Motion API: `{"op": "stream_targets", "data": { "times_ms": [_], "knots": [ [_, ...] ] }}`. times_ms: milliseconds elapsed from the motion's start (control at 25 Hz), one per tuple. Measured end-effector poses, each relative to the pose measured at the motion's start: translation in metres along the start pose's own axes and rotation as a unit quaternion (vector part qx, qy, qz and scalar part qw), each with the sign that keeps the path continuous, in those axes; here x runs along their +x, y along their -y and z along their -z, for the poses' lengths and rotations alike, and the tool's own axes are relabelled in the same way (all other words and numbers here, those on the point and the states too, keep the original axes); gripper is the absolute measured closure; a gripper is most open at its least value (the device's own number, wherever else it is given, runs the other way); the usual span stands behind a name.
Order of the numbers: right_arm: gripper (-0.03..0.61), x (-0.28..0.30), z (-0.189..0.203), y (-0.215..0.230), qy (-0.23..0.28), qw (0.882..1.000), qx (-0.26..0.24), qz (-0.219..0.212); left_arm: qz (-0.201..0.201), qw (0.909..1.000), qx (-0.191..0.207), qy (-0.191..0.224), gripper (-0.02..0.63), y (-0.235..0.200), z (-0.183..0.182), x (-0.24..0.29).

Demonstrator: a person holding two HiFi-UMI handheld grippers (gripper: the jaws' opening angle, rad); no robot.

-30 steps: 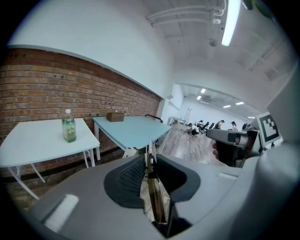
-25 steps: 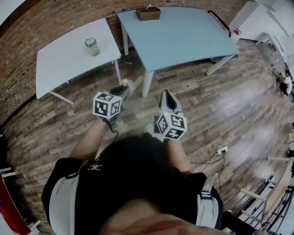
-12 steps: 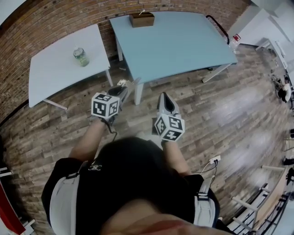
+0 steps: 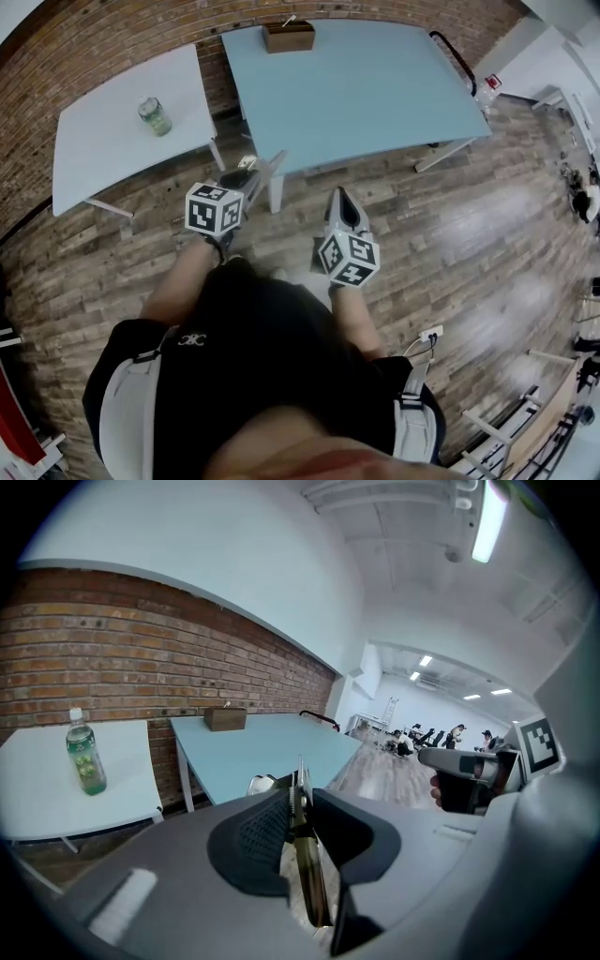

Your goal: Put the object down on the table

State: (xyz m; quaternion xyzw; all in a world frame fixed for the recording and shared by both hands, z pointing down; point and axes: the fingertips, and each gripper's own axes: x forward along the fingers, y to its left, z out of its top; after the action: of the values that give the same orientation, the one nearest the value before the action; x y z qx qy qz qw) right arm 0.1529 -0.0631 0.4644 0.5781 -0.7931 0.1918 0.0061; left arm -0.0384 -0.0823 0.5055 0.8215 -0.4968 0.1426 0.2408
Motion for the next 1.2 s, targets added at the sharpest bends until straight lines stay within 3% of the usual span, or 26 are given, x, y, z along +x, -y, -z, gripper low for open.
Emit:
{"op": "stream_targets", "data": {
  "times_ms": [360,1200],
  "knots": [
    [0.565,0.039,0.005,0.0,-0.022,1.0,-0.005,-0.003,0.002,0.9998,-0.017,-0.013,0.535,-0.028,-0.002,0.033],
    [0.565,0.181,-0.025,0.009,-0.04,0.998,-0.019,0.054,0.079,0.9946,-0.017,-0.065,0.535,-0.111,-0.059,0.181]
  ]
}}
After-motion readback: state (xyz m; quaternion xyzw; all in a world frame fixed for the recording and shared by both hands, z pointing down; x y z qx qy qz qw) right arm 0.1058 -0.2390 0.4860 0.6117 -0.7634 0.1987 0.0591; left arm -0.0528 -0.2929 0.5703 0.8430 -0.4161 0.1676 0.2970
